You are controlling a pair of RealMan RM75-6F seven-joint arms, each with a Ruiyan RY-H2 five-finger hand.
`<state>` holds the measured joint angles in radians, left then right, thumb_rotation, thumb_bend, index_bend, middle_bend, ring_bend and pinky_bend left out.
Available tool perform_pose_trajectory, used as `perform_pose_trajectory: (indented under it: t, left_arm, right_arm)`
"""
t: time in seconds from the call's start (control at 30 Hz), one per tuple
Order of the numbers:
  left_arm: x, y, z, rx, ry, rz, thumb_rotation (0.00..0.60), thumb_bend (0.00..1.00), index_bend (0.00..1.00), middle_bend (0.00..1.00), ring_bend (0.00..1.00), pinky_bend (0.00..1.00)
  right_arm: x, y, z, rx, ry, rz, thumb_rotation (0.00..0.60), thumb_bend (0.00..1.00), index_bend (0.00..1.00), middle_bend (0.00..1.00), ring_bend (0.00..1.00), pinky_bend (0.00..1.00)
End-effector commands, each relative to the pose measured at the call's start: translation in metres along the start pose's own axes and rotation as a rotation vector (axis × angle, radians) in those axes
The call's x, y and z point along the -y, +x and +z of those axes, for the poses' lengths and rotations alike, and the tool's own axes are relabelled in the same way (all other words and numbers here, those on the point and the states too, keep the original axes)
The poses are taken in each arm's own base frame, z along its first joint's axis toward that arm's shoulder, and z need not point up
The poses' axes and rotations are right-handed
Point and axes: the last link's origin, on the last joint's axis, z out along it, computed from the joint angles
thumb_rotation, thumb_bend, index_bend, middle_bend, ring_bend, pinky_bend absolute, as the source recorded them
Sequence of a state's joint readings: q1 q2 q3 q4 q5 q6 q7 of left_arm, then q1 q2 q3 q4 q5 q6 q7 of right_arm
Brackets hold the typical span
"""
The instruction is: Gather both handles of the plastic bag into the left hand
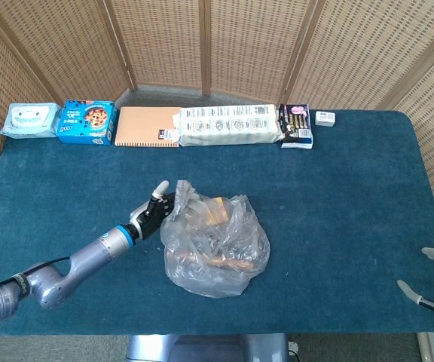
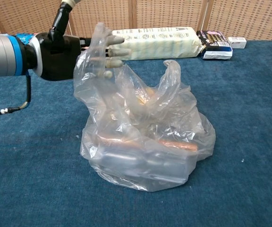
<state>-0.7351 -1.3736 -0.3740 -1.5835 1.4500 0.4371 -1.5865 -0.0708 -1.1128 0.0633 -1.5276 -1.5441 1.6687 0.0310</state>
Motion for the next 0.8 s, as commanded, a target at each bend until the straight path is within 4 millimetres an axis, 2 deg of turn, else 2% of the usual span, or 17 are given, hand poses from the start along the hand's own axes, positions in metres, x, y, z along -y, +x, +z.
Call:
perform_pose_trajectory:
  t: [0.03, 0.1, 0.2, 0.43, 0.6, 0.8]
  left_arm:
    - [0.003, 0.012, -0.001, -0.034, 0.032, 0.032, 0.0, 0.03, 0.31, 0.33, 0.37, 0.46]
    - [0.004, 0.016, 0.002, -0.046, 0.051, 0.059, 0.0, 0.04, 0.28, 0.33, 0.33, 0.39]
    - [0.004, 0.013, 0.01, -0.046, 0.062, 0.061, 0.0, 0.04, 0.23, 0.32, 0.29, 0.36]
    - [0.001, -0.004, 0.03, -0.019, 0.081, 0.036, 0.0, 0.03, 0.2, 0.3, 0.27, 0.36]
    - [-0.002, -0.019, 0.045, -0.006, 0.028, -0.134, 0.0, 0.04, 0.2, 0.3, 0.27, 0.36]
    - [-0.01, -0.031, 0.044, 0.041, -0.041, -0.236, 0.0, 0.06, 0.22, 0.3, 0.32, 0.42]
  right_arm:
    - [0.0, 0.0, 0.0, 0.0, 0.002, 0.001, 0.25, 0.2, 0.31, 0.38, 0.37, 0.32]
    - [0.001, 0.001, 0.0, -0.001, 0.005, 0.002, 0.252, 0.2, 0.31, 0.38, 0.37, 0.32]
    - [0.001, 0.003, 0.0, -0.011, 0.008, 0.002, 0.251, 0.2, 0.31, 0.38, 0.38, 0.32]
    - [0.0, 0.007, -0.003, -0.024, 0.008, 0.006, 0.251, 0.2, 0.32, 0.38, 0.38, 0.31]
    - [-0.002, 0.009, -0.006, -0.029, 0.004, 0.012, 0.253, 0.2, 0.32, 0.38, 0.37, 0.31]
    - [-0.003, 0.009, -0.007, -0.03, 0.004, 0.013, 0.253, 0.2, 0.32, 0.38, 0.37, 0.31]
